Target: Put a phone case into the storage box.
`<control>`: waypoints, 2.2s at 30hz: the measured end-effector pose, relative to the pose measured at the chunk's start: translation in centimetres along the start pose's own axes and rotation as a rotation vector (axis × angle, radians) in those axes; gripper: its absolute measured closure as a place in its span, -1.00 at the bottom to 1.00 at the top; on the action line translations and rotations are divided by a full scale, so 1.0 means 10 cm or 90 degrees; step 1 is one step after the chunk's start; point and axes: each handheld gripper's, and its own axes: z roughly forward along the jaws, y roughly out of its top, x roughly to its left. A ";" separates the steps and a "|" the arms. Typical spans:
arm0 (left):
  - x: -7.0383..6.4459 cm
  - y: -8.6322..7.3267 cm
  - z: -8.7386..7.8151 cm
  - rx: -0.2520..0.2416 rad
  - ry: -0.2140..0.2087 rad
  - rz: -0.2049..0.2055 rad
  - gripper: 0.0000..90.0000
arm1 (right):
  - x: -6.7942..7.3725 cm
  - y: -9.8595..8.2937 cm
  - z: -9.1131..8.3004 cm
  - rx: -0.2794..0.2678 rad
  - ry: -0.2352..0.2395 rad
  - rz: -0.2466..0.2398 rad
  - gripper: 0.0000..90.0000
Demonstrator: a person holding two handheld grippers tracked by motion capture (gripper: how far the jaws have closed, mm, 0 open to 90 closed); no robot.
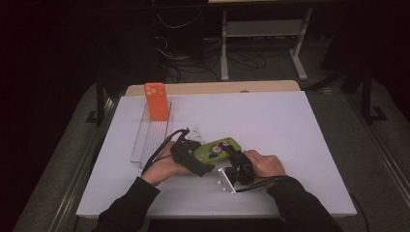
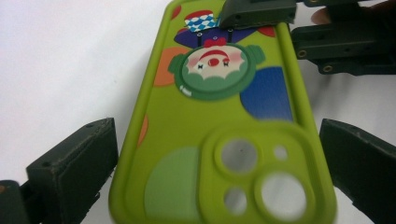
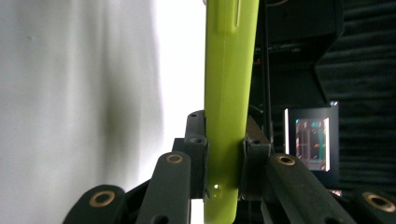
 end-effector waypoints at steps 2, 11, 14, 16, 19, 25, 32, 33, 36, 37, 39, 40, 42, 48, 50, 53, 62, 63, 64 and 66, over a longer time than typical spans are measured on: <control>0.02 0.00 -0.03 -0.009 0.002 -0.001 -1.00 | -0.02 -0.03 0.01 0.003 0.004 0.018 0.68; 0.08 -0.04 -0.03 -0.001 0.012 0.004 -1.00 | -0.11 -0.14 0.03 0.023 0.050 0.141 0.68; 0.08 -0.05 -0.03 0.004 0.015 -0.007 -1.00 | -0.16 -0.19 0.05 0.023 0.069 0.157 0.68; 0.08 -0.05 -0.02 -0.009 0.017 -0.024 -1.00 | -0.18 -0.21 0.05 0.024 0.083 0.194 0.68; 0.09 -0.05 -0.03 -0.013 0.025 -0.017 -1.00 | -0.22 -0.23 0.04 0.032 0.102 0.272 0.68; 0.13 -0.05 -0.03 0.006 0.028 -0.005 -1.00 | -0.28 -0.29 0.06 0.033 0.149 0.389 0.68; 0.14 -0.05 -0.06 -0.018 0.034 -0.044 -1.00 | -0.38 -0.39 0.09 0.024 0.208 0.545 0.68; 0.15 -0.05 -0.06 -0.021 0.033 -0.051 -1.00 | -0.40 -0.40 0.09 0.025 0.217 0.572 0.68; 0.15 -0.04 -0.07 -0.029 0.031 -0.060 -1.00 | -0.43 -0.46 0.11 0.022 0.247 0.649 0.68; 0.16 -0.04 -0.07 -0.032 0.032 -0.061 -1.00 | -0.44 -0.49 0.11 0.022 0.255 0.673 0.68; 0.16 -0.04 -0.07 -0.033 0.032 -0.063 -1.00 | -0.45 -0.53 0.12 0.018 0.266 0.703 0.68; 0.16 -0.04 -0.07 -0.036 0.032 -0.066 -1.00 | -0.46 -0.55 0.13 0.018 0.274 0.718 0.68; 0.16 -0.04 -0.07 -0.041 0.032 -0.078 -1.00 | -0.47 -0.59 0.15 0.011 0.284 0.754 0.68; 0.19 -0.01 -0.09 -0.067 0.015 -0.101 -1.00 | -0.48 -0.66 0.16 -0.001 0.308 0.862 0.68; 0.21 0.03 -0.10 -0.078 0.008 -0.098 -1.00 | -0.48 -0.65 0.15 -0.006 0.313 0.870 0.68; 0.22 0.09 -0.12 -0.099 -0.001 -0.107 -1.00 | -0.48 -0.63 0.14 -0.013 0.318 0.870 0.68; 0.30 0.29 -0.18 -0.162 -0.010 -0.134 -1.00 | -0.49 -0.49 0.12 -0.035 0.317 0.879 0.68; 0.31 0.32 -0.18 -0.169 -0.012 -0.137 -1.00 | -0.49 -0.48 0.12 -0.036 0.315 0.877 0.69; 0.32 0.34 -0.19 -0.175 -0.012 -0.141 -1.00 | -0.49 -0.47 0.12 -0.041 0.320 0.878 0.69; 0.34 0.38 -0.19 -0.187 -0.013 -0.144 -1.00 | -0.49 -0.44 0.12 -0.043 0.320 0.875 0.68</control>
